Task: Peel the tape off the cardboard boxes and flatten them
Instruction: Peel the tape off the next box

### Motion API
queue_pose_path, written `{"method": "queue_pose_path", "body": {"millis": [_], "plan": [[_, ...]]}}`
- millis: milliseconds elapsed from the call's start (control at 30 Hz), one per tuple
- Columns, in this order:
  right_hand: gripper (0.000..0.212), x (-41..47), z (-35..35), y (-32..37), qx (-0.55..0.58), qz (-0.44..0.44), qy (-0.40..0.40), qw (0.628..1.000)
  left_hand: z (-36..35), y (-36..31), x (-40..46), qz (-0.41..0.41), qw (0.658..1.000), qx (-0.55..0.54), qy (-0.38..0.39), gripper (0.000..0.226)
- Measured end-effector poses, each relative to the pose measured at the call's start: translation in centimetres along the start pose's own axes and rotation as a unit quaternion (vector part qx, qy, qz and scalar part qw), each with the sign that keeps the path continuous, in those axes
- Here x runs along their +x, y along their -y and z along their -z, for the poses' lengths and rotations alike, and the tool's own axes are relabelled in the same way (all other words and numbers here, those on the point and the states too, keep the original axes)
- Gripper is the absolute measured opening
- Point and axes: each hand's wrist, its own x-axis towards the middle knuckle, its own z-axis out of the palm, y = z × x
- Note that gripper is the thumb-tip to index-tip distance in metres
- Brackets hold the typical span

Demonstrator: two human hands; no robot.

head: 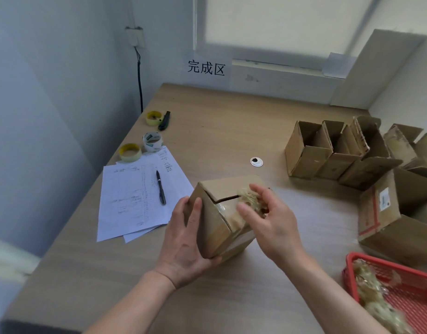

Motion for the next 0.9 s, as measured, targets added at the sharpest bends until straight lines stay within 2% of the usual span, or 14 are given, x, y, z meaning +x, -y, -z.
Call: {"method": "queue_pose_path", "body": {"millis": [67, 200, 400, 467, 533, 633, 733, 800, 900], "plan": [[0.056, -0.3, -0.2, 0.2, -0.045, -0.003, -0.027, 0.999, -0.1, 0.0, -0.1, 0.002, 1.000, 0.001, -0.001, 0.142], [0.061, -0.9, -0.4, 0.2, -0.013, -0.015, -0.044, 0.999, -0.3, -0.3, -0.1, 0.021, 1.000, -0.007, -0.013, 0.141], [0.068, -0.4, 0.6, -2.1, 0.137, -0.025, 0.013, 0.990, 0.3, -0.5, 0.4, 0.034, 0.998, -0.054, -0.007, 0.130], [0.070, 0.3, 1.3, -2.5, 0.126, 0.005, 0.040, 0.991, 0.9, -0.2, 0.6, 0.025, 0.998, -0.058, 0.009, 0.128], [0.058, 1.6, 2.3, -2.6, 0.132, 0.006, 0.067, 0.989, 1.2, 0.2, 0.7, 0.009, 0.999, -0.045, 0.028, 0.129], [0.014, 3.1, 3.5, -2.3, 0.176, -0.040, 0.142, 0.973, 1.2, 0.5, 0.7, -0.008, 0.999, -0.031, 0.043, 0.131], [0.031, 3.7, 3.0, -2.5, 0.136, -0.053, 0.090, 0.985, 0.8, 0.4, 0.6, -0.005, 0.998, -0.033, 0.047, 0.137], [0.036, 3.7, 2.1, -1.9, 0.192, -0.079, 0.028, 0.978, 0.6, 0.1, 0.5, 0.001, 0.998, -0.038, 0.044, 0.137], [0.034, 3.9, 1.4, -1.1, 0.303, -0.135, -0.063, 0.941, 0.5, -0.2, 0.4, 0.007, 0.999, -0.033, 0.039, 0.137]]}}
